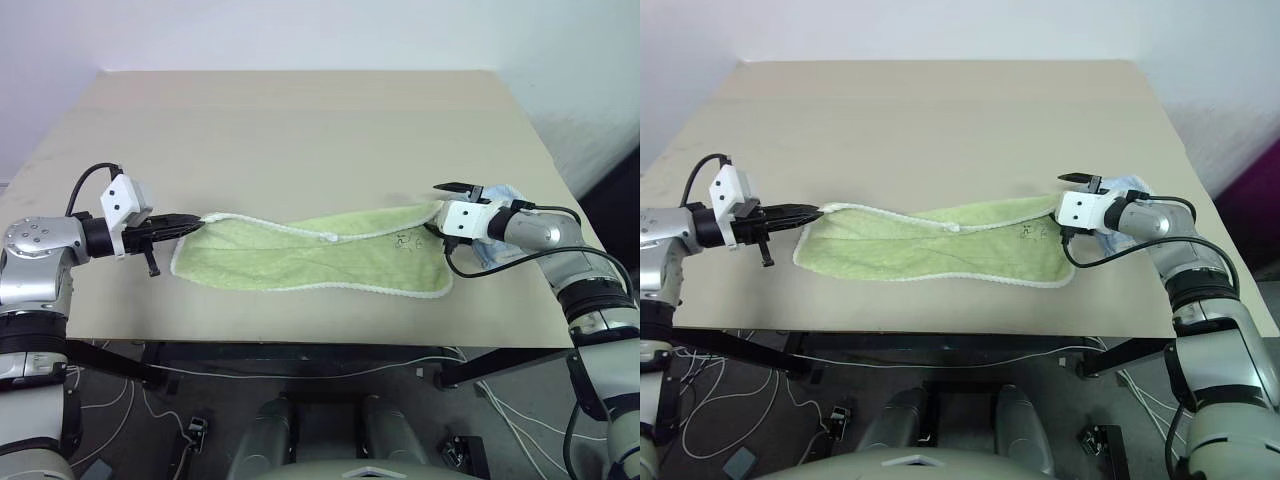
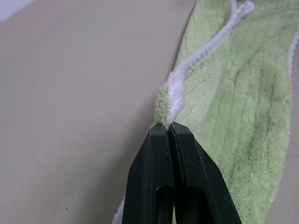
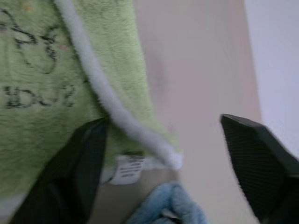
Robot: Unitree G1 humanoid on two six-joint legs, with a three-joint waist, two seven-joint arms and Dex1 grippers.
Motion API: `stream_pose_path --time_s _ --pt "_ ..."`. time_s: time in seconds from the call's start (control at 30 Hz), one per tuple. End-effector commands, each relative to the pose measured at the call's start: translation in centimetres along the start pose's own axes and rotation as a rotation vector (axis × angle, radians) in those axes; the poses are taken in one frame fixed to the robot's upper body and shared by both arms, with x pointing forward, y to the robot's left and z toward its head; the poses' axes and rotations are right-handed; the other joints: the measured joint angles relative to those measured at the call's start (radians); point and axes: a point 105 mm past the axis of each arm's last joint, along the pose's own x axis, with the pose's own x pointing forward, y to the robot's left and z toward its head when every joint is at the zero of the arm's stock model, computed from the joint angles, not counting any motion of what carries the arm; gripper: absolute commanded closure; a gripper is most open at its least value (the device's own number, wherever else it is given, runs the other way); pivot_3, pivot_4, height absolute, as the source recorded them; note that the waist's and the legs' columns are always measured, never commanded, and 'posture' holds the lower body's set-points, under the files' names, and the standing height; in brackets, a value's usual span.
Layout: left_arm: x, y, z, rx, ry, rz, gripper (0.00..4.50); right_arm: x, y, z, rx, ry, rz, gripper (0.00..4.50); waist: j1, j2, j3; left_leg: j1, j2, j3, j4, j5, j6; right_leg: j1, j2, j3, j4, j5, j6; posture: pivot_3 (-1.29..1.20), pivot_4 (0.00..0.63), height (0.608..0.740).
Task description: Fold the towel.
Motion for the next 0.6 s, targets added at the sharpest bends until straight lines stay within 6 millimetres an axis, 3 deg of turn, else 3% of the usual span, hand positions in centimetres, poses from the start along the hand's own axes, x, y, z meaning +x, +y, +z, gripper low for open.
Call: stream_pose_path --time_s 0.03,0.27,0.47,0.6 --pt "-0.8 0.6 1.2 0.030 -0.037 0.035 4.50 -0.4 -1.4 0.4 -0.056 -0.018 -0.039 1.95 -0.001 0.000 0.000 0.000 0.000 0.000 0.000 0.000 0.000 0.000 0.000 0.000 0.000 0.000 0.000 0.00 0.150 0.740" --pt "-0.7 0.5 1.0 0.023 -0.039 0.039 4.50 -0.7 -1.7 0.6 -0.088 -0.023 -0.030 4.41 -0.015 0.000 0.000 0.000 0.000 0.000 0.000 0.000 0.000 0.000 0.000 0.000 0.000 0.000 0.000 0.00 0.150 0.740" --pt "-0.6 0.9 1.2 0.026 -0.059 0.064 4.50 -1.1 -2.0 0.7 -0.098 -0.022 -0.040 4.46 -0.019 0.000 0.000 0.000 0.000 0.000 0.000 0.000 0.000 0.000 0.001 0.000 0.001 0.000 0.000 0.00 0.150 0.740" --pt "-1.2 3.9 3.1 0.016 -0.161 0.234 4.50 -1.7 -4.0 1.0 -0.120 -0.019 -0.118 4.46 -0.015 0.000 0.000 0.000 0.000 0.000 0.000 0.000 0.000 0.000 0.000 0.000 0.001 0.000 0.000 0.00 0.150 0.740"
